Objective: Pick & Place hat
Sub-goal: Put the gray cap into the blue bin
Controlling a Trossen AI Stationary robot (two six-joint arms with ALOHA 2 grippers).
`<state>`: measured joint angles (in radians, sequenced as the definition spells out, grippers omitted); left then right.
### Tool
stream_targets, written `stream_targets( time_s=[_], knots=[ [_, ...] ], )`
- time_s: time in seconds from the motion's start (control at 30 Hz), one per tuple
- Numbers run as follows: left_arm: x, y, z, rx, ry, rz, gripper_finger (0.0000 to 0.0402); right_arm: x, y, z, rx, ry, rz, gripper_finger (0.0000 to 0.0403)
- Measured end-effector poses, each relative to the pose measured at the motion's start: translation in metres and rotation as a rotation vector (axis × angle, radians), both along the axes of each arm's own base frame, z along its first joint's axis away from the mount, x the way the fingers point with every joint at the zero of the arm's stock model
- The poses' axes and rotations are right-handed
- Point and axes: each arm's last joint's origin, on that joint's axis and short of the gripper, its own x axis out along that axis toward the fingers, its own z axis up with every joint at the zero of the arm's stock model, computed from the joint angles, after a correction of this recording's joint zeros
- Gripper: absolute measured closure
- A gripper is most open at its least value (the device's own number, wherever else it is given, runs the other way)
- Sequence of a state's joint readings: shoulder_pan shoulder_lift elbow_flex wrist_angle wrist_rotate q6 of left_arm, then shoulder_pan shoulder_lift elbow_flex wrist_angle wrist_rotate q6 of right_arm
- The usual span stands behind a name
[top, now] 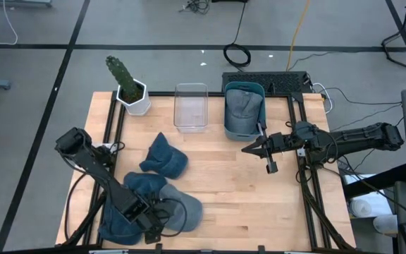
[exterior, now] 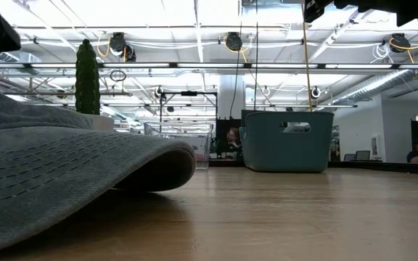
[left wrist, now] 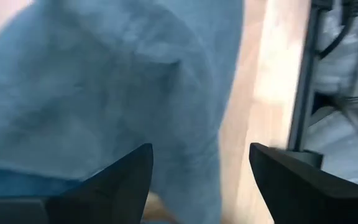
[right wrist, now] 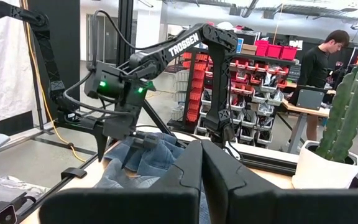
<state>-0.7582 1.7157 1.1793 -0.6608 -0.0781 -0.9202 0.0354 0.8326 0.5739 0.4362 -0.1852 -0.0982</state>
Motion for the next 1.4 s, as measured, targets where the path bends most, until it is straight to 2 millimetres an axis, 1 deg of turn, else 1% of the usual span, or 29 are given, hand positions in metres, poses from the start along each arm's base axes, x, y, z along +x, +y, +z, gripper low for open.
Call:
stream_targets(
  time_s=[0.1,0.57,0.73,1.4],
  knots=[
    [-0.002,0.001,-0.007,-0.006,0.0,0.005,0.0128,0.0,0.0,0.0,0.0,0.0,0.0,0.0403],
    [-0.011,0.008,-0.023,0.003,0.073,0.061,0.0128,0.0,0.0,0.0,0.0,0.001,0.0,0.0403],
    [-0.011,0.008,-0.024,0.015,0.067,0.037,0.0128,0.0,0.0,0.0,0.0,0.002,0.0,0.0403],
    [-0.011,0.008,-0.024,0.031,0.052,0.038,0.0129,0.0,0.0,0.0,0.0,0.003,0.0,0.0403]
  ],
)
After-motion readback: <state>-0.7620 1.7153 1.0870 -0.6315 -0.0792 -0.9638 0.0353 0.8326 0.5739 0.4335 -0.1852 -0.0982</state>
